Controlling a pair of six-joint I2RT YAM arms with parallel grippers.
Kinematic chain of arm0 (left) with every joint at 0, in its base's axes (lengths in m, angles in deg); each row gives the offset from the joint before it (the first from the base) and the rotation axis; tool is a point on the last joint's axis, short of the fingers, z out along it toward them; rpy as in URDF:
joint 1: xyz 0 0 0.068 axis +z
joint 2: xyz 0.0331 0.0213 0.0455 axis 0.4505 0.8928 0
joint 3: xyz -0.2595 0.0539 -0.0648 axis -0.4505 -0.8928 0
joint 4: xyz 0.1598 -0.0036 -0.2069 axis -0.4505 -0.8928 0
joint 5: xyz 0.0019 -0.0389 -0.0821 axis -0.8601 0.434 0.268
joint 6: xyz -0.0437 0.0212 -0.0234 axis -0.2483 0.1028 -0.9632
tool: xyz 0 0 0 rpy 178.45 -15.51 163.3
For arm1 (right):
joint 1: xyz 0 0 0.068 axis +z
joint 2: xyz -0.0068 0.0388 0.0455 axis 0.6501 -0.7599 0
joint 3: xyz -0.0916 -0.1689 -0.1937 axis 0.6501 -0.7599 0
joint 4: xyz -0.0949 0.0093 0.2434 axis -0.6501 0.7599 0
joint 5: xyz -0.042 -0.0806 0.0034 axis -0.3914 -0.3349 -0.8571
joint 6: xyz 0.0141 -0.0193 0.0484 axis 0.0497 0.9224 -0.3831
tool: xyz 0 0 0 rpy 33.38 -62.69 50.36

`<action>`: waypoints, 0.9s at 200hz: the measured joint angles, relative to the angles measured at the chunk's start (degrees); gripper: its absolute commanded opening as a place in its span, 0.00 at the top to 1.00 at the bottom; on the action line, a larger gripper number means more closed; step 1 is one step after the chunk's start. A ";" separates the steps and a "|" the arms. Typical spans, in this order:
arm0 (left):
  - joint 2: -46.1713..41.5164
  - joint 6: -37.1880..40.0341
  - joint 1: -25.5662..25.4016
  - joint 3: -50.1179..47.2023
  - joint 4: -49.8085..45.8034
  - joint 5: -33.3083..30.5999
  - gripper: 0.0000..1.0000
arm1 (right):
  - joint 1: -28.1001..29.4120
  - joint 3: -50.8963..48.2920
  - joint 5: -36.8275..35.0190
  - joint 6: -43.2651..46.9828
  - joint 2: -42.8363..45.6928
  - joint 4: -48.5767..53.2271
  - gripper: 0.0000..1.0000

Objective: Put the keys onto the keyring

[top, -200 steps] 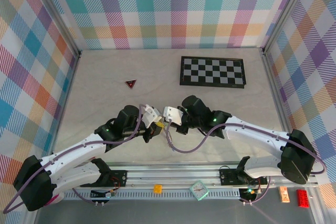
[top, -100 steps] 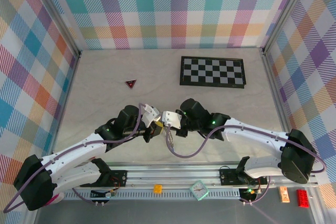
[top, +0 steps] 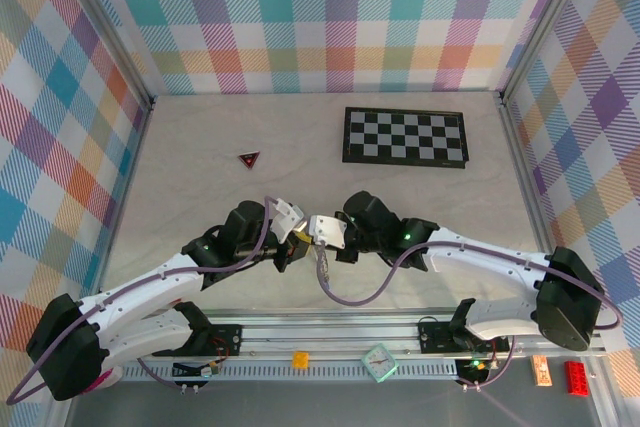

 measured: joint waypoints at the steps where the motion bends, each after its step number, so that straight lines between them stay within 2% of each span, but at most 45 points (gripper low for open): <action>1: 0.00 0.00 -0.02 0.00 0.00 -0.02 1.00 | 0.02 -0.04 -0.13 0.04 0.04 0.00 1.00; 68: 0.02 -1.03 -0.07 0.31 1.40 -0.22 1.00 | 1.03 -1.55 -0.61 1.01 0.61 -0.15 1.00; 126: 0.39 -1.68 -0.09 0.31 1.81 -0.13 1.00 | 1.16 -3.08 -6.12 0.98 1.57 -3.28 1.00; 180: 1.07 -3.17 -0.09 0.31 2.86 -0.07 1.00 | 1.16 -3.48 -6.51 0.96 3.13 -4.66 1.00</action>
